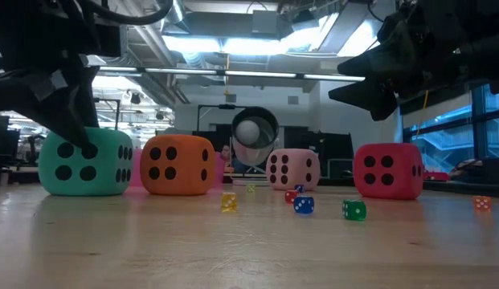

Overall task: Pick & Place Dice
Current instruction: Put the big light blue dice into the red bin

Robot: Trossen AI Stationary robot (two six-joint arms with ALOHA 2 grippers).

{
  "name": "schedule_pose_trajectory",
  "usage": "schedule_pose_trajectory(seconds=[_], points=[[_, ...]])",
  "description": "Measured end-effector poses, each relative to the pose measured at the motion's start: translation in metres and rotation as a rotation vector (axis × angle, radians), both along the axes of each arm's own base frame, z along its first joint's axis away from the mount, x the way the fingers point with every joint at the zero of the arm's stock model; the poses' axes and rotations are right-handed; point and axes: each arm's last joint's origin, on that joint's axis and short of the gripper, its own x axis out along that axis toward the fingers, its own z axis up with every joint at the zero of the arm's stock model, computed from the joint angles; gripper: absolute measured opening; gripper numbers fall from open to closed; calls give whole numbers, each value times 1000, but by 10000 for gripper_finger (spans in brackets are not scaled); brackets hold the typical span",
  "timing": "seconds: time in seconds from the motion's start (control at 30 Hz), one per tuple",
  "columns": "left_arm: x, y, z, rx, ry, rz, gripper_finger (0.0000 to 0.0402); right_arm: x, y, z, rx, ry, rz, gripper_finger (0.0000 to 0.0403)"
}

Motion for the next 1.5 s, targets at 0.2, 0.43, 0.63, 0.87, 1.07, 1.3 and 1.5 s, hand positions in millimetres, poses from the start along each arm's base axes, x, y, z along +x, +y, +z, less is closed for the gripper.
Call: schedule_pose_trajectory(seconds=[0.2,0.43,0.63,0.87,1.07,1.3,1.5], points=[[3,5,-1,-36,21,31,81,0,0,0,0,0,0,300],[6,10,-2,-85,52,58,32,0,0,0,0,0,0,300],[7,13,-2,-100,62,66,11,0,0,0,0,0,0,300],[11,18,3,-114,71,68,7,0,0,0,-1,0,0,300],[18,16,25,-97,100,61,2,0,0,0,-1,0,0,300],[19,16,39,-80,120,61,1,0,0,0,-1,0,0,300],[18,17,40,-74,131,62,1,0,0,0,-1,1,0,300]])
